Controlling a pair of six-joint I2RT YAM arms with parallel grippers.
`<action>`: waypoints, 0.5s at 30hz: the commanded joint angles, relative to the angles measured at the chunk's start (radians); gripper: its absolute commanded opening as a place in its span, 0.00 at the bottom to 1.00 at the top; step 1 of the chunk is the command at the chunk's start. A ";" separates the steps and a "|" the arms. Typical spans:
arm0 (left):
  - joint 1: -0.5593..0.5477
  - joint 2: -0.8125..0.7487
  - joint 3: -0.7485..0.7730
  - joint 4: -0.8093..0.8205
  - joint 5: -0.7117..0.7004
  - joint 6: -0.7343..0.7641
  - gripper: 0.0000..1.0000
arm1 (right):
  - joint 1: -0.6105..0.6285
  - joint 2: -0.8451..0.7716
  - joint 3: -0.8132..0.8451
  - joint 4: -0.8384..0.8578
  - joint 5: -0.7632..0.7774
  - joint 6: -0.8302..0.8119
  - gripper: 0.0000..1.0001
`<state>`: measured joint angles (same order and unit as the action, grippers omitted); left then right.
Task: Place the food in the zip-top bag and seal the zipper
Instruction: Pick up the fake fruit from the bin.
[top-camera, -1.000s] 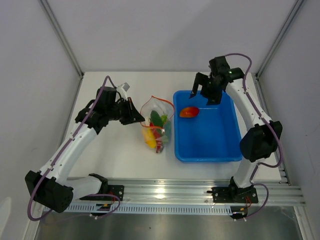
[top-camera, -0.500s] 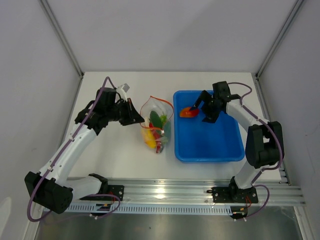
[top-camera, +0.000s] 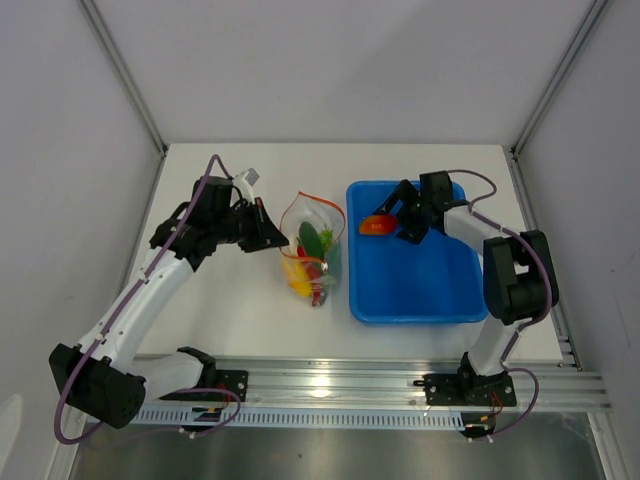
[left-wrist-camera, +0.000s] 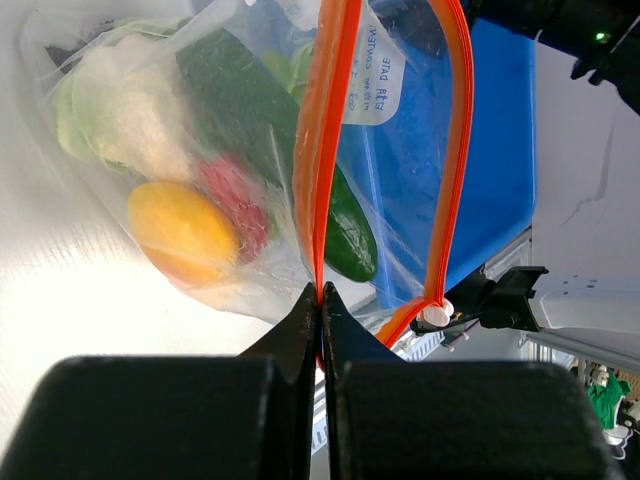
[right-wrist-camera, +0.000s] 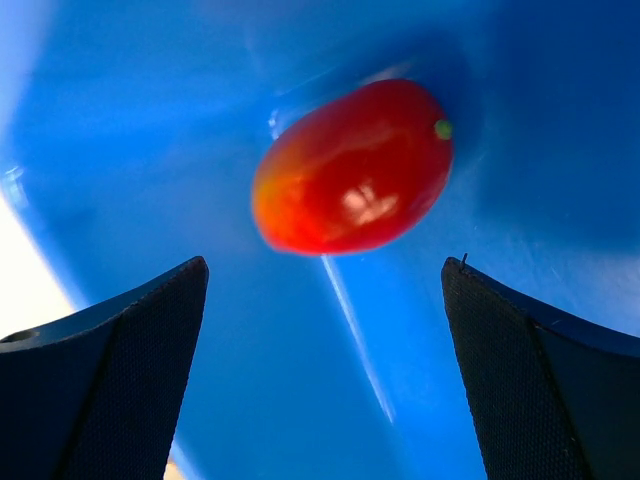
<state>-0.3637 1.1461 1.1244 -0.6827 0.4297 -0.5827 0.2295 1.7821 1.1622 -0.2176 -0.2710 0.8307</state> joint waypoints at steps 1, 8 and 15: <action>0.006 -0.014 0.008 0.009 0.009 0.020 0.00 | 0.008 0.034 -0.007 0.087 0.007 0.027 0.99; 0.006 -0.009 0.006 0.014 0.009 0.012 0.01 | 0.014 0.074 -0.010 0.136 0.019 0.048 0.99; 0.006 -0.005 0.009 0.008 0.007 0.014 0.00 | 0.022 0.135 0.011 0.132 0.027 0.074 0.97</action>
<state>-0.3637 1.1461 1.1244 -0.6827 0.4297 -0.5831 0.2432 1.8908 1.1503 -0.1112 -0.2768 0.8925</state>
